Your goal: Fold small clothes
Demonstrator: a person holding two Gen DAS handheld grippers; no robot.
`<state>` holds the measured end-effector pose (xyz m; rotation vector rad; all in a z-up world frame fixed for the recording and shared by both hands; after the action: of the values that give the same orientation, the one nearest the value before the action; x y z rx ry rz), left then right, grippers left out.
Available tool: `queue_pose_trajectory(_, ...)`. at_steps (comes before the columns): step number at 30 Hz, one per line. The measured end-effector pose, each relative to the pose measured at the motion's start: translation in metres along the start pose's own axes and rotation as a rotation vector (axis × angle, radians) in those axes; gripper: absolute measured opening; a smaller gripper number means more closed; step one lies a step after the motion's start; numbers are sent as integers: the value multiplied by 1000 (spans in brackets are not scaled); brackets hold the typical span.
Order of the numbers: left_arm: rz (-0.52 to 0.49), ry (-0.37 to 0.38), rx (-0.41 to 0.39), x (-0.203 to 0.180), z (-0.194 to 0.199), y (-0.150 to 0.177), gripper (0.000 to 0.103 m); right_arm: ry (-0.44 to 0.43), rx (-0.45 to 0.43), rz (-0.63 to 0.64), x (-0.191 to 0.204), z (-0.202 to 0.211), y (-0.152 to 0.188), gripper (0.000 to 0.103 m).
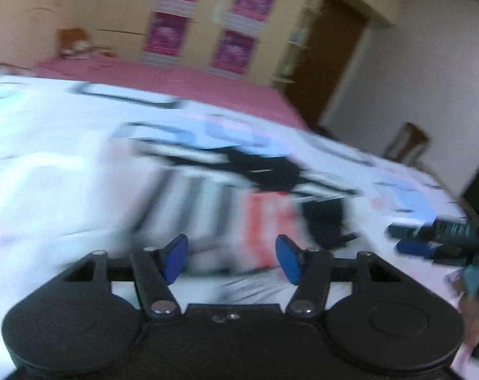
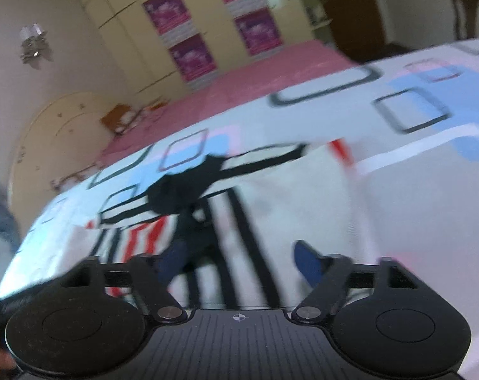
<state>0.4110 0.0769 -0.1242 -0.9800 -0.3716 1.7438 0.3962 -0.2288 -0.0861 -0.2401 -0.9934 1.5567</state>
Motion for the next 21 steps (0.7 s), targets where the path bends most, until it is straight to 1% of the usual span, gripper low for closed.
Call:
queue_pose_trajectory(2, 36, -95, -9, 41, 14, -1, 56, -32, 22, -43, 4, -16, 2, 61)
queue_pose_trajectory(3, 61, -134, -3, 58, 16, 0, 53, -39, 36, -62, 5, -26, 4, 61)
queue_pose_trajectory(4, 78, -157, -2, 70, 17, -1, 52, -42, 51, -79, 4, -33, 5, 61)
queue_pose_trajectory(6, 77, -175, -3, 83, 13, -4, 48, -48, 72, -108, 3, -47, 6, 61)
queue_pose_trajectory(7, 67, -184, -2, 86, 7, -7, 48, -37, 70, -99, 3, -53, 4, 61)
queue_pose_trajectory(9, 54, -189, -4, 91, -4, -13, 39, -22, 72, -73, 4, -61, -2, 61)
queue_pose_trajectory(10, 45, -187, -6, 91, -10, -17, 37, -16, 75, -57, 6, -66, -4, 61)
queue_pose_trajectory(12, -1, -208, 6, 90, -22, -21, 27, -10, 76, -10, 11, -74, -8, 61)
queue_pose_trajectory(13, -4, -202, 13, 91, -25, -21, 26, -5, 79, 19, 14, -78, -10, 48)
queue_pose_trajectory(14, -15, -201, 16, 91, -28, -22, 25, -7, 88, 49, 18, -83, -10, 29)
queue_pose_trajectory(15, -35, -201, 19, 94, -25, -18, 24, -13, 103, 83, 22, -87, -11, 24)
queue_pose_trajectory(16, -47, -198, 21, 93, -24, -17, 24, -19, 109, 105, 24, -89, -12, 12)
queue_pose_trajectory(18, -39, -185, 27, 95, -24, -17, 22, -31, 90, 148, 31, -84, -18, 9)
queue_pose_trajectory(20, -41, -174, 37, 96, -26, -17, 22, -21, 9, 179, 40, -61, -35, 9)
queue_pose_trajectory(21, -48, -171, 42, 96, -27, -17, 22, -14, -60, 181, 44, -41, -47, 9)
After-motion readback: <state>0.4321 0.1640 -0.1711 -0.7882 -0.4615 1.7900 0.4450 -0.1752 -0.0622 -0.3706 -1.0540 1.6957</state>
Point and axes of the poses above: each gripper's, at about its wrist camera, not at the fingertips, and z roughly against the way its jaws point, x to its left, y to its underside, the point moved 8 cm from there along -z, roughly the way its jaws point, and after that the axes turned 13 degrees about z, right-handed, at the moved point
